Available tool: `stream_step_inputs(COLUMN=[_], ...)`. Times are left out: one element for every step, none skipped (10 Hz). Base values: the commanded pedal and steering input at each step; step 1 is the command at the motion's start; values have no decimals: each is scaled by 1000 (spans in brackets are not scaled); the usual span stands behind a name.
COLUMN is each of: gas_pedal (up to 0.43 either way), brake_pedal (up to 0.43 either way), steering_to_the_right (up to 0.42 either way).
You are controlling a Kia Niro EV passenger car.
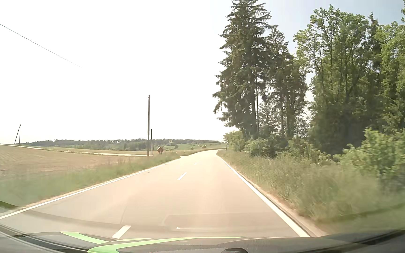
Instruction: Follow the waypoints while adhering to traffic rules and regulations
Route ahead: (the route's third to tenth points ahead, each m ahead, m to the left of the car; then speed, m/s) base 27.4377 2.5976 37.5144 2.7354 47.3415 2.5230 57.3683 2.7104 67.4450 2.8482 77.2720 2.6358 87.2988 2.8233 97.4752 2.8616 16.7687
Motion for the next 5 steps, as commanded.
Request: stream_step_inputs(gas_pedal=[157,157,98,98,98], brake_pedal=[0,0,0,0,0], steering_to_the_right=[-1,-1,-1,-2,-1])
